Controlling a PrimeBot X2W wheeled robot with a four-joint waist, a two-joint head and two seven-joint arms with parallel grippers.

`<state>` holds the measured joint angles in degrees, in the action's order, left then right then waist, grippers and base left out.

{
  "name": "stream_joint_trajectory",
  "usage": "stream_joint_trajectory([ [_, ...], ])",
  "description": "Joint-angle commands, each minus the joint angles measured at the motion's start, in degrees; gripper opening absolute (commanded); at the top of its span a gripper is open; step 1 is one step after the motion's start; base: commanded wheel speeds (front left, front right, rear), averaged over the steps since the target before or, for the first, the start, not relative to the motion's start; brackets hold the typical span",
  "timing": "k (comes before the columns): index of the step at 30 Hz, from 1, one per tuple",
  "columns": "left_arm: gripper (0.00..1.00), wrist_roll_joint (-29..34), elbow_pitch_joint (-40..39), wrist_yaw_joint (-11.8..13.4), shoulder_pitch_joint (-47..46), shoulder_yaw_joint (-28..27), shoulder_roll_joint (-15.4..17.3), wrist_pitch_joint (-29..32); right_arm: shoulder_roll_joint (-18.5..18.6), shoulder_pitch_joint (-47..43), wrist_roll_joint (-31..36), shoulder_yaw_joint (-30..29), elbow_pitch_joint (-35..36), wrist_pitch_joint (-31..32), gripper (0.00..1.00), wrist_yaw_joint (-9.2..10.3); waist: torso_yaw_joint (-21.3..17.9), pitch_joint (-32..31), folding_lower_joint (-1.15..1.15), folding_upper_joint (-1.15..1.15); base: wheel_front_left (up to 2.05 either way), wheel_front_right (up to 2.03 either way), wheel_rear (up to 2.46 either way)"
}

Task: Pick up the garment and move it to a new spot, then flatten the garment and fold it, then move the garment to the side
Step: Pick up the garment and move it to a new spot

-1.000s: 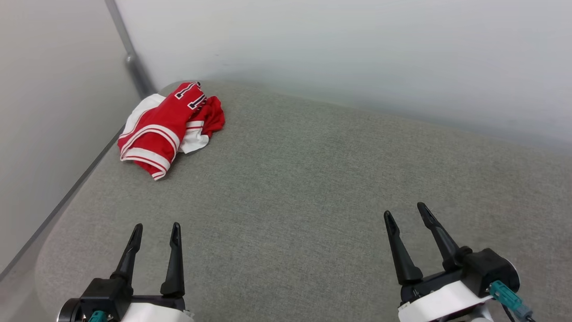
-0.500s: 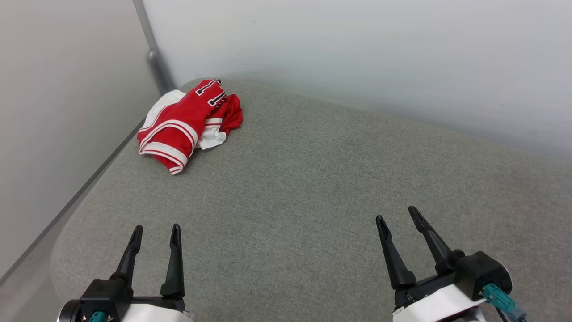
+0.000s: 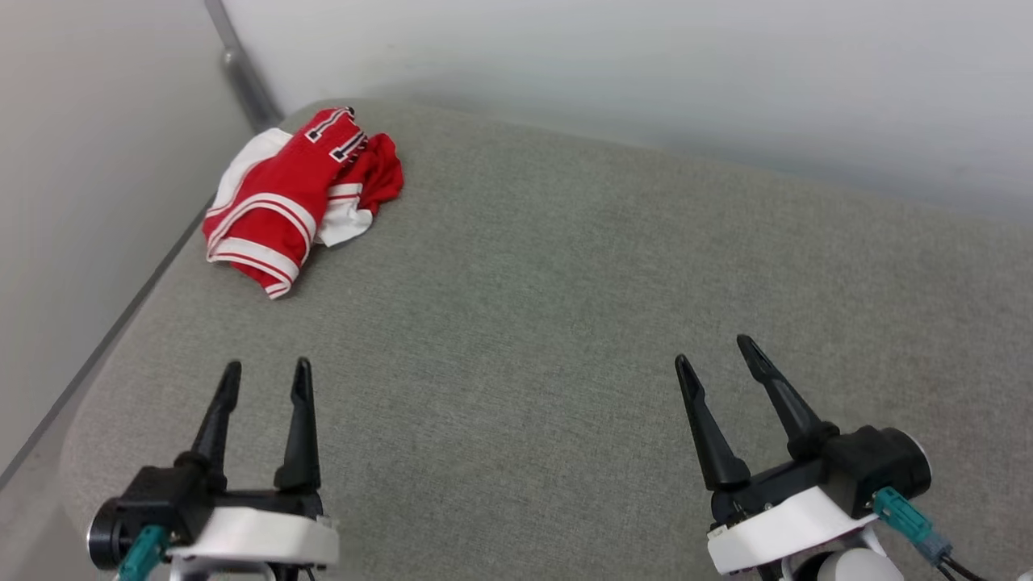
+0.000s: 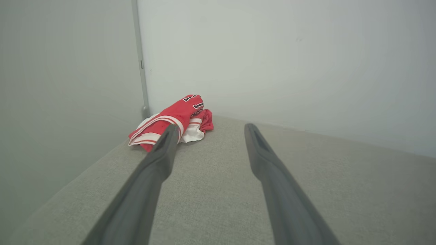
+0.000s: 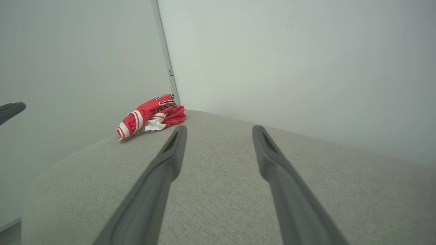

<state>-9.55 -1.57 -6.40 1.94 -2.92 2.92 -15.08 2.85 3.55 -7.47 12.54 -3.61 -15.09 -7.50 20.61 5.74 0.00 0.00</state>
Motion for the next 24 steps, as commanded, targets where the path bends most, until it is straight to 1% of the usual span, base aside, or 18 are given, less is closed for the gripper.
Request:
stream_joint_trajectory([
  [1,1.0,-0.3,0.1,-0.2,-2.0,-0.5,0.0,-0.1,0.0,1.1,0.6,-0.1,0.4,-0.1,1.0,0.02,-2.3,3.7,0.0,0.0,0.0,0.0,0.0],
  [4,1.0,-1.4,3.2,-0.8,-5.5,-0.7,0.5,-0.1,0.1,2.6,2.1,-0.4,1.0,-0.1,1.0,0.02,-4.0,7.7,0.0,0.0,0.0,0.0,0.0],
  [5,1.0,-1.8,4.4,-0.9,-7.5,-1.1,2.0,-0.2,0.1,3.1,2.5,-0.3,1.2,-0.1,1.0,0.02,-4.6,9.2,0.0,0.0,0.0,0.0,0.0],
  [8,1.0,-3.7,9.2,-1.0,-13.3,0.3,6.4,-0.1,0.1,4.4,3.8,-0.5,1.4,-0.1,1.0,0.02,-6.0,12.7,0.0,0.0,0.0,0.0,0.0],
  [11,1.0,-7.9,13.9,-1.0,-20.7,2.3,13.7,2.1,0.1,5.7,4.8,-0.6,2.0,-0.1,1.0,0.02,-7.4,16.5,0.0,0.0,0.0,0.0,0.0],
  [14,1.0,-15.1,17.6,-1.1,-27.5,4.6,20.1,8.3,0.1,7.0,5.6,-0.8,2.4,-0.1,1.0,0.02,-8.6,19.6,0.0,0.0,0.0,0.0,0.0],
  [15,1.0,-17.5,18.6,-1.1,-29.5,5.2,23.3,11.5,0.1,7.3,5.8,-0.6,2.8,-0.1,1.0,0.02,-9.3,21.0,0.0,0.0,0.0,0.0,0.0],
  [17,1.0,-22.0,20.3,-1.1,-33.4,6.9,28.5,16.6,0.1,8.1,6.3,-0.8,3.2,-0.1,1.0,0.02,-10.3,23.2,0.0,0.0,0.0,0.0,0.0],
  [19,1.0,-25.9,21.9,-1.1,-36.3,9.1,33.2,22.4,0.1,8.6,6.6,-0.8,3.5,-0.1,1.0,0.02,-11.3,25.2,0.0,0.0,0.0,0.0,0.0],
  [21,1.0,-30.7,23.6,-1.1,-39.2,10.6,37.5,27.7,0.2,9.1,6.9,-0.7,3.9,-0.1,1.0,0.02,-12.2,27.0,0.0,0.0,0.0,0.0,0.0],
  [24,1.0,-37.4,24.8,-1.0,-42.8,12.9,42.8,35.6,0.2,9.8,7.1,-0.4,4.3,-0.1,1.0,0.02,-13.5,29.5,0.0,0.0,0.0,0.0,0.0],
])
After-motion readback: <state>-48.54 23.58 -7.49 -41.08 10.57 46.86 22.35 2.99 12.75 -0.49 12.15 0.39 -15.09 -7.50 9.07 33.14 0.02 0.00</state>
